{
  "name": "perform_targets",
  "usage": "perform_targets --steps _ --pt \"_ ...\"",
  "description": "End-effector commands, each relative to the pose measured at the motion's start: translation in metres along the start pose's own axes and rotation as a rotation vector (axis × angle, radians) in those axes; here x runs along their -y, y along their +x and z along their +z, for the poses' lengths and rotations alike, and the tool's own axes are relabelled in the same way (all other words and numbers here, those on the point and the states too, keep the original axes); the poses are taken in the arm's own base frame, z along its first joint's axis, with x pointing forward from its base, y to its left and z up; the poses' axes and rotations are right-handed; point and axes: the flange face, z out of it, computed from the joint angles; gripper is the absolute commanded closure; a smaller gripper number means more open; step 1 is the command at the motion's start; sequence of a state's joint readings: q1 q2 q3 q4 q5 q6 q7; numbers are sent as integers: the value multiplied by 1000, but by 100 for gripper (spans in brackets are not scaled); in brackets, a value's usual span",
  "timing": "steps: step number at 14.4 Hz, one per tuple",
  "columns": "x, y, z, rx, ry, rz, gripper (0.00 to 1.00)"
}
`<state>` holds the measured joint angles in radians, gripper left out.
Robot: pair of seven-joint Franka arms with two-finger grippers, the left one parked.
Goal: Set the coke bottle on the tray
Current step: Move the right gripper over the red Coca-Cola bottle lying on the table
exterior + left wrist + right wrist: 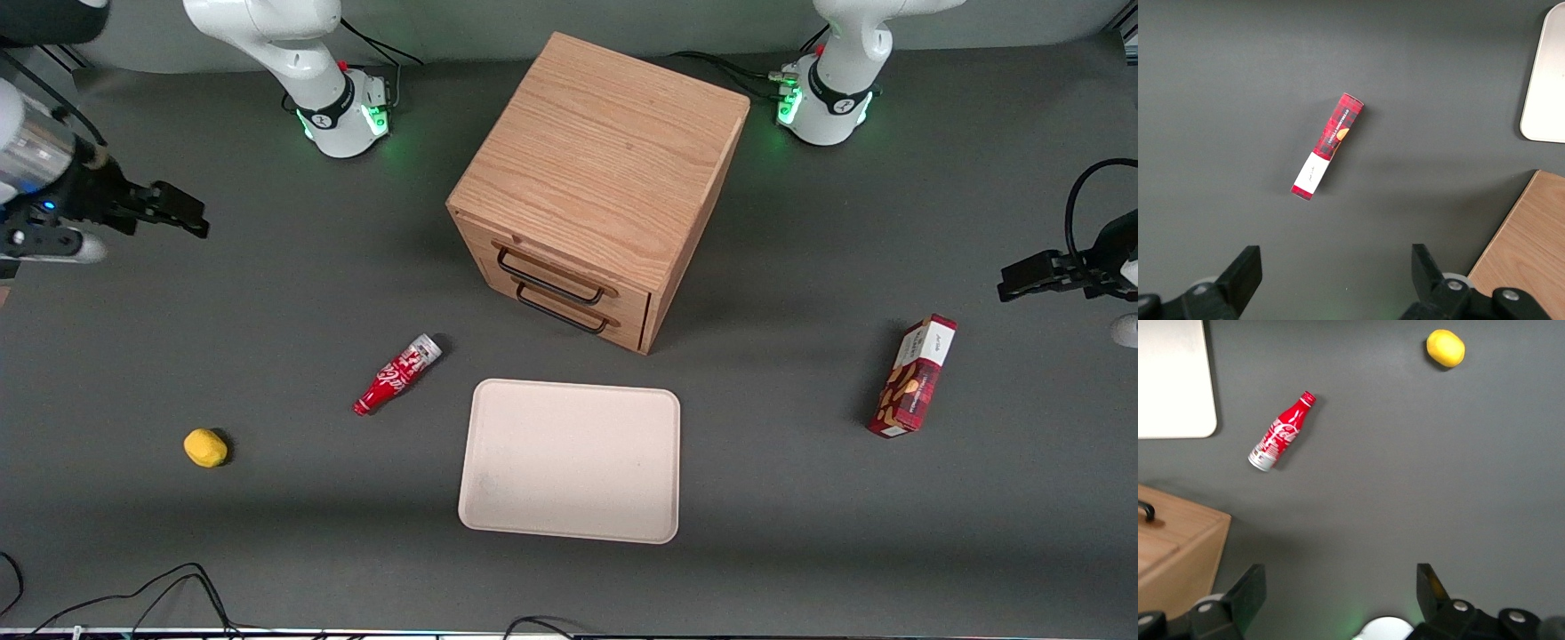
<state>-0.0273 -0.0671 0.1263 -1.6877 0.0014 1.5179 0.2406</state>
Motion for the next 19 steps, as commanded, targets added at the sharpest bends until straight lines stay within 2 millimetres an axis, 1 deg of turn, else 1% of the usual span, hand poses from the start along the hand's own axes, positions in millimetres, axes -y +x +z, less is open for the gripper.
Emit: perform_targets --steps 1,4,6,7,10,13,14,16,19 --pt "50 11 32 -11 -2 147 0" --pt "101 15 92 -25 9 284 0" --pt "127 18 137 -42 22 363 0" --pt "136 21 153 -44 30 398 0" --pt "142 38 193 -13 45 512 0" --pt "154 53 243 -15 31 606 0" --pt "160 57 262 -28 12 637 0" --pt "170 60 292 -33 1 681 0" --pt "173 66 329 -6 14 723 0"
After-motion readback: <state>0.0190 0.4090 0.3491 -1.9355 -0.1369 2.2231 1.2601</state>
